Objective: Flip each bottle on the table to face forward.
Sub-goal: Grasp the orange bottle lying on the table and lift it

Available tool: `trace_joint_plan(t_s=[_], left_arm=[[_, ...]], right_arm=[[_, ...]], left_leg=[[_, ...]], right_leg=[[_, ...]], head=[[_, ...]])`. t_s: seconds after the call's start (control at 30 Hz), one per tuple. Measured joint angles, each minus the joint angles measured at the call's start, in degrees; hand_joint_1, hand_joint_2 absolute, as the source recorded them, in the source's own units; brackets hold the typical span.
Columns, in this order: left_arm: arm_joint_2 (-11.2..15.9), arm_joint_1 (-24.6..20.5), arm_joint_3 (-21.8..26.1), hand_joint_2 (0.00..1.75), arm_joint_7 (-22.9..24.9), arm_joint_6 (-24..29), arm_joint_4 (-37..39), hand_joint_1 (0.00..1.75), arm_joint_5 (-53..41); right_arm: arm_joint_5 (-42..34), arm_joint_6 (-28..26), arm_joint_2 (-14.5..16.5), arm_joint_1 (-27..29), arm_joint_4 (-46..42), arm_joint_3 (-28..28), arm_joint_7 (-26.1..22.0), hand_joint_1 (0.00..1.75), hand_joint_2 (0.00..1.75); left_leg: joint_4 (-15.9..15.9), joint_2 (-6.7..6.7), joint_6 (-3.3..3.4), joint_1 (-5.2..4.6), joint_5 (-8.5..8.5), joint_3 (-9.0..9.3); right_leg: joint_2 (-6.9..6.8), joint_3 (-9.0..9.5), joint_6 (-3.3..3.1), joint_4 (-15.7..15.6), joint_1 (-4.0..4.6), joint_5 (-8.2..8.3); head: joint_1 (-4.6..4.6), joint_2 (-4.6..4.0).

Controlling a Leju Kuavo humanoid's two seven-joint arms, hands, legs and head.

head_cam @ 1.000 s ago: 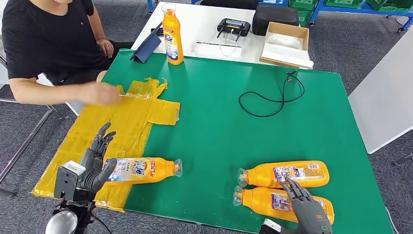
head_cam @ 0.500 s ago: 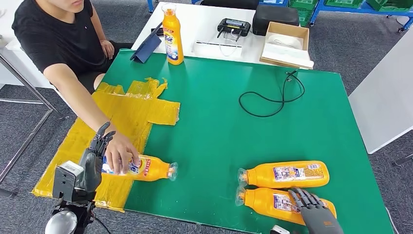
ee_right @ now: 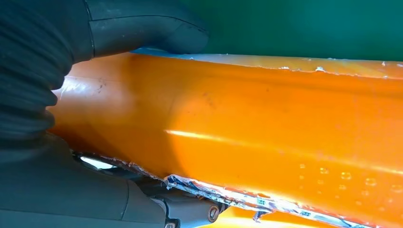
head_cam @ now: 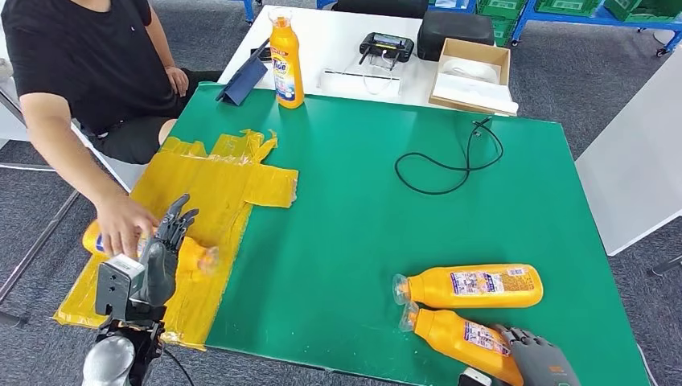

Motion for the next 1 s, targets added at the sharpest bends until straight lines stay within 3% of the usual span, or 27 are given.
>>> trace_joint_plan(t_s=[0.1, 0.2, 0.43, 0.5, 0.6, 0.7, 0.77, 0.9, 1.0], left_arm=[[0.1, 0.0, -0.1, 0.00, 0.1, 0.0, 0.4, 0.00, 0.5], [0.3, 0.6, -0.1, 0.00, 0.0, -0.2, 0.5, 0.00, 1.2], [0.3, 3.7, 1.0, 0.00, -1.1, -2.1, -0.1, 0.00, 2.5], [0.2, 4.3, 1.7, 0.00, -1.9, -3.5, -0.2, 0.00, 2.7], [0.2, 4.5, 4.3, 0.00, -4.6, -7.5, 0.1, 0.00, 3.4], [0.4, 0.6, 7.3, 0.00, -7.5, -11.8, 1.6, 0.00, 4.1], [0.7, -2.4, 8.3, 0.00, -6.8, -14.2, 2.4, 0.00, 5.3], [0.9, -2.5, 7.8, 1.75, -2.8, -15.9, 2.6, 0.00, 7.4], [0.0, 0.7, 5.6, 1.75, -2.3, -15.9, 1.6, 0.00, 7.2]], right_arm=[[-1.9, -1.4, -0.3, -0.3, 0.2, 0.7, -0.6, 1.75, 1.75], [-5.6, -4.6, 0.9, -1.2, 0.3, 1.6, -4.4, 1.75, 1.75], [-6.4, -7.9, 9.7, -4.0, -1.3, 5.7, -12.0, 1.75, 1.75], [-8.7, -8.1, 12.8, -4.4, -2.5, 6.6, -17.1, 1.75, 1.75], [-12.1, -6.9, 20.3, -7.9, -4.4, 9.3, -23.1, 1.75, 1.75], [-15.2, -6.7, 28.3, -17.5, -4.6, 12.9, -24.8, 1.75, 1.75], [-17.3, -6.6, 32.7, -24.3, -4.3, 14.0, -24.1, 1.75, 1.75], [-19.9, -6.8, 37.1, -28.4, -3.7, 14.8, -23.4, 1.75, 1.75], [-19.6, -7.0, 37.4, -25.3, -3.8, 14.8, -25.1, 1.75, 1.75]], left_leg=[[0.0, 0.01, 0.02, 0.00, -0.03, 0.02], [0.0, 0.13, 0.02, 0.00, -0.06, 0.01], [0.0, 0.58, -0.03, 0.09, -0.04, 0.07], [0.0, 0.48, -0.08, 0.19, 0.00, -0.04], [0.0, 0.71, -0.24, 0.28, 0.09, -0.27], [0.0, 0.85, -0.44, 0.35, 0.35, -0.38], [0.0, 0.73, -0.49, 0.41, 0.47, -0.39], [0.0, 0.58, -0.48, 0.40, 0.50, -0.41], [0.0, 0.51, -0.47, 0.37, 0.44, -0.46]], right_leg=[[0.01, 0.07, 0.00, 0.0, 0.00, 0.00], [0.11, 0.37, 0.00, 0.0, 0.01, 0.04], [0.41, 0.47, -0.06, 0.0, 0.10, 0.04], [0.35, 0.47, -0.11, 0.1, 0.19, 0.00], [0.49, 0.19, -0.28, 0.2, 0.30, 0.16], [0.62, -0.27, -0.46, 0.3, 0.34, 0.29], [0.55, -0.56, -0.51, 0.3, 0.37, 0.30], [0.46, -0.14, -0.49, 0.3, 0.37, 0.31], [0.38, -0.02, -0.45, 0.2, 0.33, 0.31]], head=[[-0.01, 0.00], [0.03, 0.00], [-0.02, 0.00], [0.04, 0.00], [-0.03, 0.00], [-0.06, 0.00], [-0.03, 0.00], [-0.04, 0.00], [-0.05, 0.00]])
